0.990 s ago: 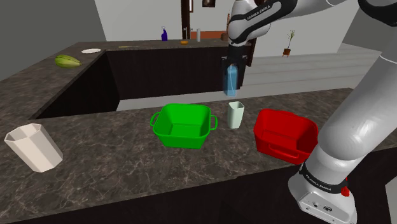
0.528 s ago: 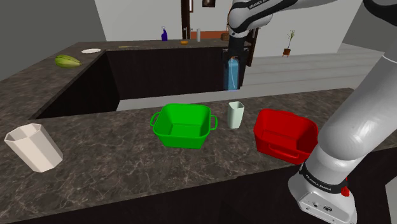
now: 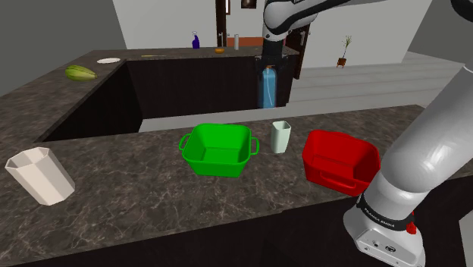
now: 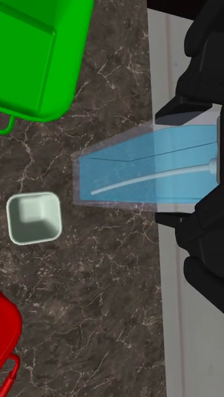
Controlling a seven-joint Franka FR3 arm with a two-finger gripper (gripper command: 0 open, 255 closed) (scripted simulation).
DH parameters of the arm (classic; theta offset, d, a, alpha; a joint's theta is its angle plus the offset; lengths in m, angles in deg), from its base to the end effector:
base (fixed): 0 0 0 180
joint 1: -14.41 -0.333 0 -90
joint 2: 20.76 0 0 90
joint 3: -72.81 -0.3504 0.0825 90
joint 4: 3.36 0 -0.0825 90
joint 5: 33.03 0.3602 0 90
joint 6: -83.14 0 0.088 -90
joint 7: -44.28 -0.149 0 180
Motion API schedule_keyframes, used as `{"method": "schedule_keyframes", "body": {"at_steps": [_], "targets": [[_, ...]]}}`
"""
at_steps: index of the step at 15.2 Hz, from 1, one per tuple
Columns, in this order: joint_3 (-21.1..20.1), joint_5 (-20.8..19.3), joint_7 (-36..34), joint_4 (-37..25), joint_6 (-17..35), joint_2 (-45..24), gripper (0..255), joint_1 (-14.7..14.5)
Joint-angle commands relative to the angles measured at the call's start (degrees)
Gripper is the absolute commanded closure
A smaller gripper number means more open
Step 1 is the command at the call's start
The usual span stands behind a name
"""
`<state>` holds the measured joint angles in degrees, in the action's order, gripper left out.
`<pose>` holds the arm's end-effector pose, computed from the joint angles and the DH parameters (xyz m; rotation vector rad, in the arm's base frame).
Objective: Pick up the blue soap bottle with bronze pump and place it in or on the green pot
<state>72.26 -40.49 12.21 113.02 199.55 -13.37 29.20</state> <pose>0.4923 -0.1374 0.5163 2.8184 -1.1222 0.2228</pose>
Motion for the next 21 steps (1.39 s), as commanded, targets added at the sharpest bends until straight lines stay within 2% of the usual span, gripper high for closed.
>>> {"method": "schedule_keyframes", "body": {"at_steps": [1, 11, 21], "targets": [[-1.55, -0.13, -2.79, 0.04, -0.58, 0.31, 255, -1.16], [-9.64, -0.63, -16.67, -3.12, -4.47, -0.82, 255, -7.15], [-17.01, -2.68, -30.09, -12.56, -9.55, -7.50, 255, -13.19]]}}
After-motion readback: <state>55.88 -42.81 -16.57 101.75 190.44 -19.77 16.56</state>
